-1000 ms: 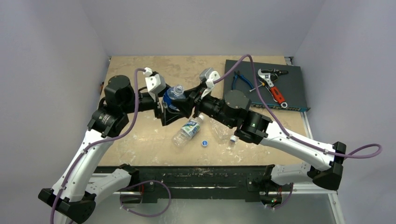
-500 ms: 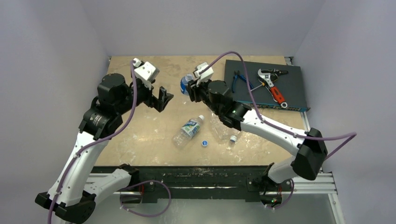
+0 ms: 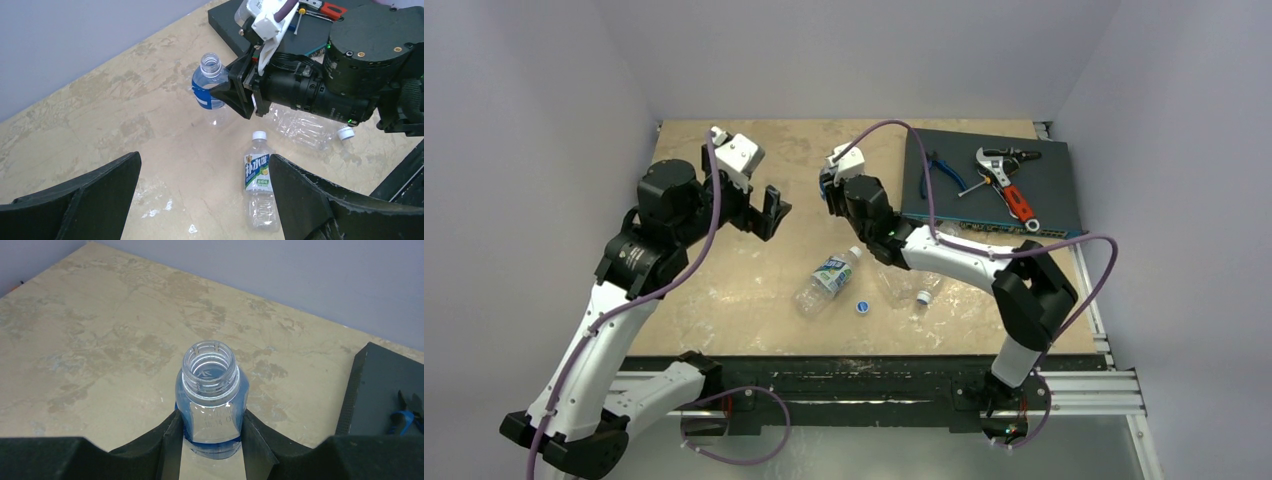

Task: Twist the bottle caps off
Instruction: Place the plastic bottle at the center of the board, then pick up the plastic bottle at the center of the board, then unscrew the bottle cap from the plastic bottle.

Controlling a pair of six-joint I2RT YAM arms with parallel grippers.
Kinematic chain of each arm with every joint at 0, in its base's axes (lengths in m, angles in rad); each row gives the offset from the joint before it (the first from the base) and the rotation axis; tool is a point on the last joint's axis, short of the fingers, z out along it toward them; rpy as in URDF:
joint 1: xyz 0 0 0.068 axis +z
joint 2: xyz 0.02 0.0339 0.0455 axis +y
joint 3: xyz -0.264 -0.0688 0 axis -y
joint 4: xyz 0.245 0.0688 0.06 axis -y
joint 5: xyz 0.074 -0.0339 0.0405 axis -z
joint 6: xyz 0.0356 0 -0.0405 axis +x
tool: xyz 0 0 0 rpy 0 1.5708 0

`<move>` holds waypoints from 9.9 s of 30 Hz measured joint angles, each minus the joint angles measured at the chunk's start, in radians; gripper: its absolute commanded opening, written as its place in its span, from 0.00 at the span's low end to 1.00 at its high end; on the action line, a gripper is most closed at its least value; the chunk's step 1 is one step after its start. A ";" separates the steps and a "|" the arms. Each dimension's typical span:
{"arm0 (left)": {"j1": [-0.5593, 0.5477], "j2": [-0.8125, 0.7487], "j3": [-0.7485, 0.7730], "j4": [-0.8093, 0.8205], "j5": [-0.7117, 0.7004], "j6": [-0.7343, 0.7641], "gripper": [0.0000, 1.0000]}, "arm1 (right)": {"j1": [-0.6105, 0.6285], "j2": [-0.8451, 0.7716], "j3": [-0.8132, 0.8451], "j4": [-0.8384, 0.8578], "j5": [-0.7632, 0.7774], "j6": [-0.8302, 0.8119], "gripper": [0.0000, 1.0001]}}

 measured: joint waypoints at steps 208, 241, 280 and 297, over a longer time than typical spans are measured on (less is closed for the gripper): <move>-0.269 0.113 -0.144 0.354 0.280 -0.087 0.45 | 0.166 -0.524 0.229 -0.426 -0.027 0.483 0.59; -0.269 0.102 -0.077 0.402 0.303 0.060 0.38 | 0.193 -0.510 0.233 -0.401 -0.049 0.465 0.43; -0.269 0.133 0.130 0.412 0.708 -0.273 0.08 | 0.131 -0.595 0.270 -0.261 -0.715 0.238 0.00; -0.274 0.146 0.176 0.410 0.782 -0.289 0.08 | 0.042 -0.542 0.406 -0.383 -0.991 0.228 0.97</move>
